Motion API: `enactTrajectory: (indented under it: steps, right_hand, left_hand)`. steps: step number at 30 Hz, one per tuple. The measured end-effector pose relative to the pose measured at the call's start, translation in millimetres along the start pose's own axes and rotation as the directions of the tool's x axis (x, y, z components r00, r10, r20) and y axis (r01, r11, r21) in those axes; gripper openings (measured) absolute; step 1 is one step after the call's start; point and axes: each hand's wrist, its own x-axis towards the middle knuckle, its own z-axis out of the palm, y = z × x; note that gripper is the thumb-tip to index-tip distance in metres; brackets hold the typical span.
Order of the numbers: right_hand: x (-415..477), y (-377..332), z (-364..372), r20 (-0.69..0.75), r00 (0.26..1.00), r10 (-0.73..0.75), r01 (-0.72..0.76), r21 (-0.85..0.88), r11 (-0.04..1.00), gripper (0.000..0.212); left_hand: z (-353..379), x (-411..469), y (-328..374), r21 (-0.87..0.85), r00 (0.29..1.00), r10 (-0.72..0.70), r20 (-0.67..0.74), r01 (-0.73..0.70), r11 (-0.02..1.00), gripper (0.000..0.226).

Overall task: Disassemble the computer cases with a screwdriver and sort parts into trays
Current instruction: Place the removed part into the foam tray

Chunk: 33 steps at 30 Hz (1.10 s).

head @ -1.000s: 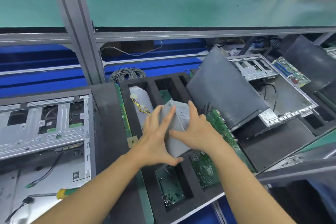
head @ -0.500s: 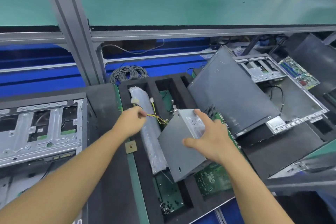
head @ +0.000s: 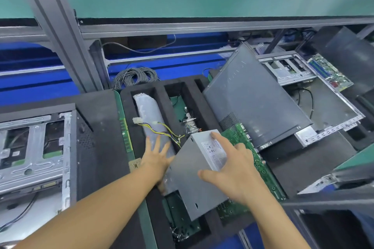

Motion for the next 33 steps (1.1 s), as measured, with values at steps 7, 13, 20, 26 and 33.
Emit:
enactTrajectory:
  steps: [7,13,20,26,33]
  right_hand:
    - [-2.1,-0.4,-12.3,-0.054,0.998,-0.030,0.029,-0.021,0.999,0.095]
    - [-12.0,-3.2,-13.6,-0.051,0.998,-0.040,0.038,-0.039,0.999,0.095]
    - [-29.8,-8.3,-26.6,-0.188,0.980,-0.063,0.058,-0.030,0.998,0.096]
    - [-27.8,-14.2,-34.6,-0.294,0.956,-0.018,0.013,-0.019,1.000,0.092]
    - [-6.6,-37.1,-24.5,-0.308,0.951,-0.028,0.026,-0.011,1.000,0.091]
  left_hand:
    - [1.5,6.9,12.3,-0.016,0.993,-0.056,-0.101,0.055,0.998,0.064]
    - [-14.7,-5.0,2.8,-0.049,0.944,-0.013,-0.330,-0.004,0.999,0.040]
    - [-46.6,-43.5,-22.5,0.069,0.842,0.069,-0.534,-0.038,0.997,0.035]
    - [-60.2,-70.8,-44.6,0.224,0.820,0.158,-0.550,-0.037,0.974,0.039]
    - [-59.7,-109.9,-64.9,0.270,0.891,0.120,-0.438,0.003,0.963,0.037]
